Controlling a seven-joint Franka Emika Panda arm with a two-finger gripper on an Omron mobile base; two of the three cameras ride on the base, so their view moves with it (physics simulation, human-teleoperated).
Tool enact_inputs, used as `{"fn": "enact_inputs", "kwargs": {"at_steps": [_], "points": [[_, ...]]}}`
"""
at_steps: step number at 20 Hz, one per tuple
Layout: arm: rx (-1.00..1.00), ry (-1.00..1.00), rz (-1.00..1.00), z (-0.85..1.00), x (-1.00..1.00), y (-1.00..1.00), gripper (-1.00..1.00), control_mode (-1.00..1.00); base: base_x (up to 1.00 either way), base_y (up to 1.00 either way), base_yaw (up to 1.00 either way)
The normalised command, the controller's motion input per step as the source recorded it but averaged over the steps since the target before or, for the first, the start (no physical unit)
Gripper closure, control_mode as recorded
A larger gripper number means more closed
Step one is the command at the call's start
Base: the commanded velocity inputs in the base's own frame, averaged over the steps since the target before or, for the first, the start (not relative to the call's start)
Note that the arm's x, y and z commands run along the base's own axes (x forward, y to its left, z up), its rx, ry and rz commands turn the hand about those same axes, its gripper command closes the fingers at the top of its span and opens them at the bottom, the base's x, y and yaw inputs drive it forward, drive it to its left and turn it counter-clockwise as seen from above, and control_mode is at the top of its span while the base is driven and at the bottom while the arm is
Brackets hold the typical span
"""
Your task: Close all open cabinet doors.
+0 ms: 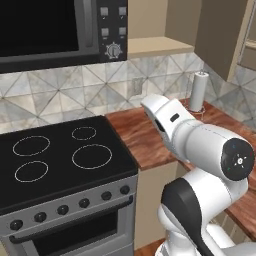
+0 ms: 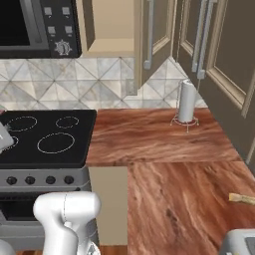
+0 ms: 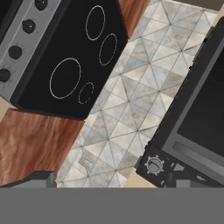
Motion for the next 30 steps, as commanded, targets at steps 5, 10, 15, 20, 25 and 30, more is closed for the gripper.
{"fn": "enact_inputs", "kwargs": {"at_steps": [5, 10, 15, 20, 25, 30], "points": [[0.0, 0.0, 0.0, 0.0, 0.0, 0.0, -1.0, 1.0, 0.66, -0.33, 0.14], [0.0, 0.0, 0.0, 0.0, 0.0, 0.0, -1.0, 1.0, 0.67, -0.35, 0.13], [0.0, 0.0, 0.0, 0.0, 0.0, 0.0, -1.0, 1.0, 0.73, -0.39, 0.14], [0.0, 0.0, 0.0, 0.0, 0.0, 0.0, -1.0, 1.0, 0.62, -0.33, 0.14], [0.0, 0.0, 0.0, 0.0, 0.0, 0.0, -1.0, 1.0, 0.38, -0.02, 0.0], [0.0, 0.0, 0.0, 0.0, 0.0, 0.0, -1.0, 1.0, 0.19, 0.0, 0.0]]}}
